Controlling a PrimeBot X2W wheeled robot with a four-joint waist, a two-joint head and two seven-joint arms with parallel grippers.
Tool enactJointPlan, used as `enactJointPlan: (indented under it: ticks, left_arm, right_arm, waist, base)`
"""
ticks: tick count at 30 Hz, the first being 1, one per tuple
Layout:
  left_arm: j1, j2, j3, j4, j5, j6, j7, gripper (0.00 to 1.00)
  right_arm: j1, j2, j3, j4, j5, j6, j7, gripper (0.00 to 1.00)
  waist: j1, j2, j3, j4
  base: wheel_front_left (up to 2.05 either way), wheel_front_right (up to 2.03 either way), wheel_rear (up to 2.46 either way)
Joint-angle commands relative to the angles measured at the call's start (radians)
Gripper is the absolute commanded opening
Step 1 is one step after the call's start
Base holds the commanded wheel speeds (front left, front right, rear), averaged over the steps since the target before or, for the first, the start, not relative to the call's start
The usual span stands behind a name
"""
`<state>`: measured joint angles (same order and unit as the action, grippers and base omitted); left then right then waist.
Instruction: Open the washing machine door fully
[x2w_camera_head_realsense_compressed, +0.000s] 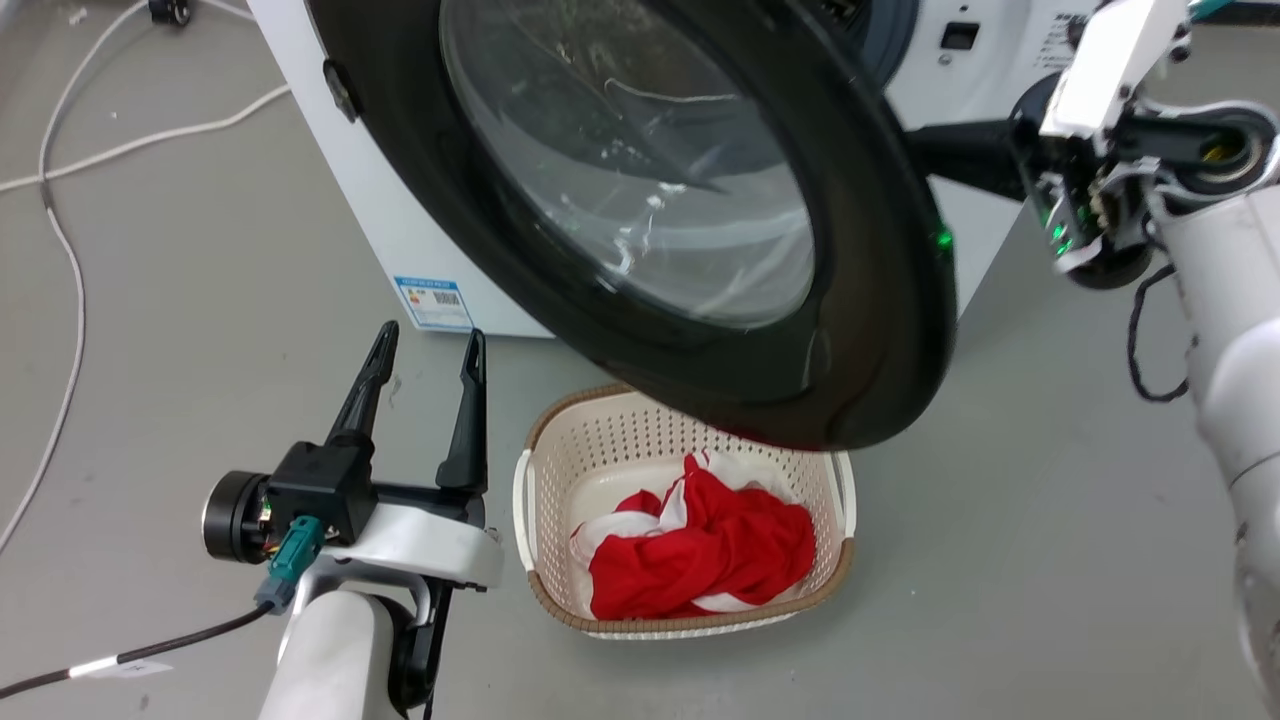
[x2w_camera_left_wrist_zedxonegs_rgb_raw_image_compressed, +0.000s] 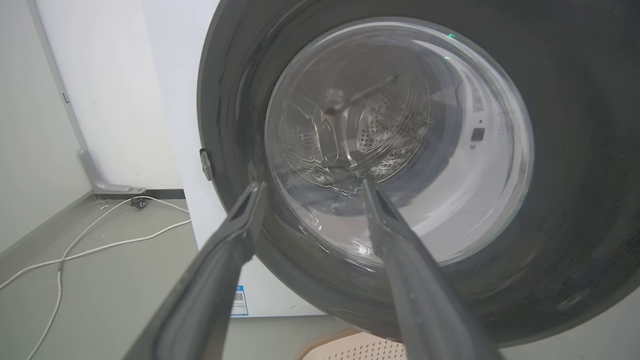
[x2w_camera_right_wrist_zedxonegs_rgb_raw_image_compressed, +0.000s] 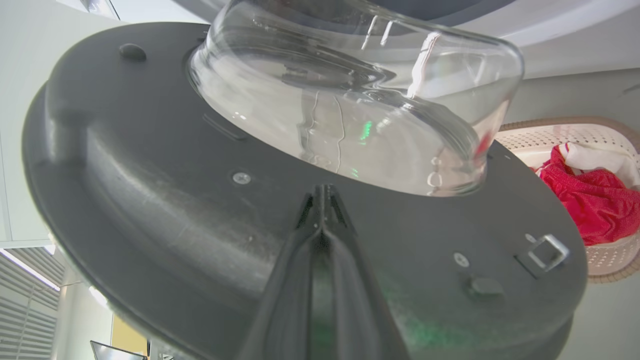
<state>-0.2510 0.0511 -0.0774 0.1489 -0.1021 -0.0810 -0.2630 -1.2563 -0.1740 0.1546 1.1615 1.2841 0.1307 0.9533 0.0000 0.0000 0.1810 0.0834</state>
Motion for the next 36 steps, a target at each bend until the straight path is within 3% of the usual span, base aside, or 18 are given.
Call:
enactJointPlan:
  ticks: [1,18,26,36]
  left_arm:
    - [0.016,-0.001,0.003,0.003,0.006,-0.007,-0.002,1.00]
    - [0.080,-0.001,-0.031,0.027,0.011,-0.012,-0.002,1.00]
    - [0.090,-0.001,-0.036,0.030,0.008,-0.008,-0.002,1.00]
    - [0.089,-0.001,-0.039,0.030,0.001,-0.003,-0.002,1.00]
  right_arm:
    - [0.048,0.020,0.006,-0.028,0.012,0.000,0.022,0.00]
    - [0.383,0.120,0.061,-0.352,0.107,0.000,0.169,0.00]
    - [0.472,0.130,0.139,-0.444,0.164,0.000,0.165,0.00]
    - [0.529,0.127,0.302,-0.531,0.274,0.000,0.081,0.00]
  waist:
    - [0.0000,0.0000,-0.035,-0.013]
    - [0.0000,0.0000,-0.129,-0.029]
    - [0.0000,0.0000,-0.141,-0.032]
    - [0.0000,0.0000,-0.136,-0.036]
  base:
    - [0.00,0.00,0.00]
    - [0.00,0.00,0.00]
    - [0.00,0.00,0.00]
    - [0.00,0.00,0.00]
